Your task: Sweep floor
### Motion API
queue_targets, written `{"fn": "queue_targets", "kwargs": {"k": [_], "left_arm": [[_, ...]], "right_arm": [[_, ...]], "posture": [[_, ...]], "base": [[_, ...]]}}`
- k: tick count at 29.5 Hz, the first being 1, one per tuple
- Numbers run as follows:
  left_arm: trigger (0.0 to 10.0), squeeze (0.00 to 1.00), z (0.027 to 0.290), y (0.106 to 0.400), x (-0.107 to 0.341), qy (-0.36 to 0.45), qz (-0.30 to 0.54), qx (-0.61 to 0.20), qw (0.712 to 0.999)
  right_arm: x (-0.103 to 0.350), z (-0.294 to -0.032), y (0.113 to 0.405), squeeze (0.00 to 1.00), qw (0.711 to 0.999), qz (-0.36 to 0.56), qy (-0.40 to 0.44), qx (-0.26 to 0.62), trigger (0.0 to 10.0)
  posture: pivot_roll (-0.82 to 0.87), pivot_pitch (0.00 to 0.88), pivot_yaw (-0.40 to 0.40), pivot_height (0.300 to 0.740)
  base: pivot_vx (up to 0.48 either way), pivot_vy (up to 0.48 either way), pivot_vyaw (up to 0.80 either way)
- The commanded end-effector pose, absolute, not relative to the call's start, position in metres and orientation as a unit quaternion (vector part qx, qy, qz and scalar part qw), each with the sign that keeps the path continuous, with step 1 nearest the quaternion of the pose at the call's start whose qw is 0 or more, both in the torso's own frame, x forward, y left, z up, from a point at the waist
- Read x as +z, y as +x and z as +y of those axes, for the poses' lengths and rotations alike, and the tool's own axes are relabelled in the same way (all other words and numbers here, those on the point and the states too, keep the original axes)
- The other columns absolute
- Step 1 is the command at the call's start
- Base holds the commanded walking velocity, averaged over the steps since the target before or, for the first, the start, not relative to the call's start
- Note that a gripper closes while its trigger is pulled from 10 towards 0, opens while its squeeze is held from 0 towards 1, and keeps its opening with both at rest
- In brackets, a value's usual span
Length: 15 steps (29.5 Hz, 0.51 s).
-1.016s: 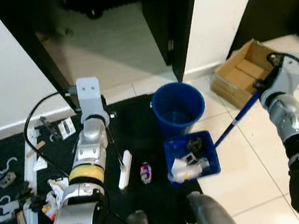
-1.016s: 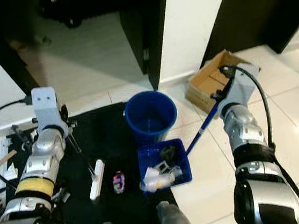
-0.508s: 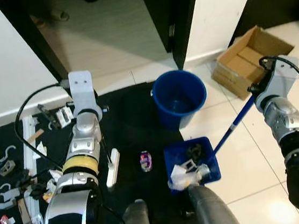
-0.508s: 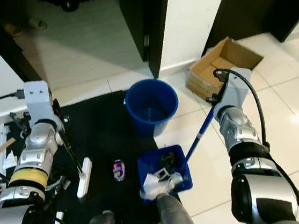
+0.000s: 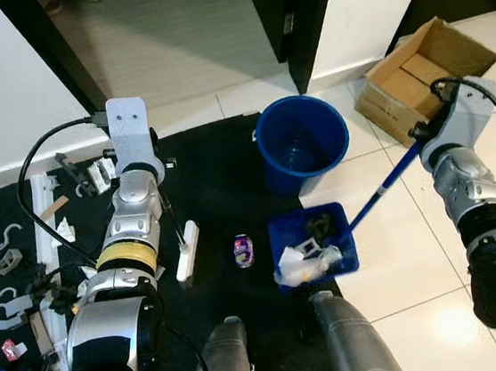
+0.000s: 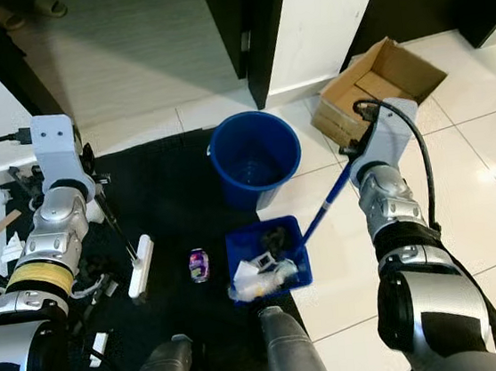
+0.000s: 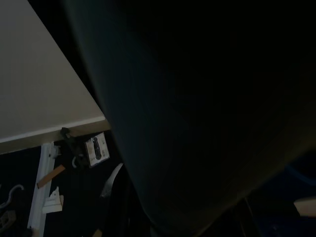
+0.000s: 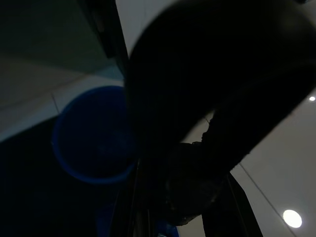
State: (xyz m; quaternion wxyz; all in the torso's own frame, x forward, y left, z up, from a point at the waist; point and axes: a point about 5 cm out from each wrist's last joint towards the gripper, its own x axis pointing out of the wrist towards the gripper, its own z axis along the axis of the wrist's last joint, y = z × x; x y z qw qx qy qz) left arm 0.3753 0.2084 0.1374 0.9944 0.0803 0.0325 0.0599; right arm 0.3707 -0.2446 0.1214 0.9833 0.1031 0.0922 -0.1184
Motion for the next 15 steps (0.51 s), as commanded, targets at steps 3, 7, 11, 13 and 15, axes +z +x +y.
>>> {"fn": "queue_targets", "kwargs": {"k": [3,7,11,13,15], "left_arm": [[10.0,0.00,0.217,0.373,0.135,0.094,0.034,0.062,0.993],[10.0,0.00,0.217,0.372,0.133,0.097,0.035,0.058,0.993],[10.0,0.00,0.216,0.371,0.131,0.096,0.036,0.055,0.993],[10.0,0.00,0.215,0.371,0.130,0.097,0.035,0.054,0.993],[10.0,0.00,0.215,0.370,0.131,0.097,0.029,0.054,0.993]], "right_arm": [[0.123,-0.243,0.371,0.00,0.983,0.065,0.123,-0.117,10.0],[0.120,-0.238,0.370,0.00,0.986,0.052,0.112,-0.109,10.0],[0.114,-0.229,0.368,0.00,0.991,0.053,0.087,-0.090,10.0],[0.109,-0.225,0.366,0.00,0.993,0.055,0.074,-0.079,10.0],[0.106,-0.222,0.364,0.00,0.994,0.051,0.062,-0.071,10.0]], "posture": [[0.08,0.291,-0.029,0.740],[0.09,0.301,-0.028,0.740],[0.09,0.306,-0.024,0.740],[0.09,0.313,-0.023,0.740],[0.10,0.315,-0.022,0.740]], "base": [[0.000,0.000,0.00],[0.000,0.000,0.00],[0.000,0.000,0.00],[0.000,0.000,0.00],[0.000,0.000,0.00]]}}
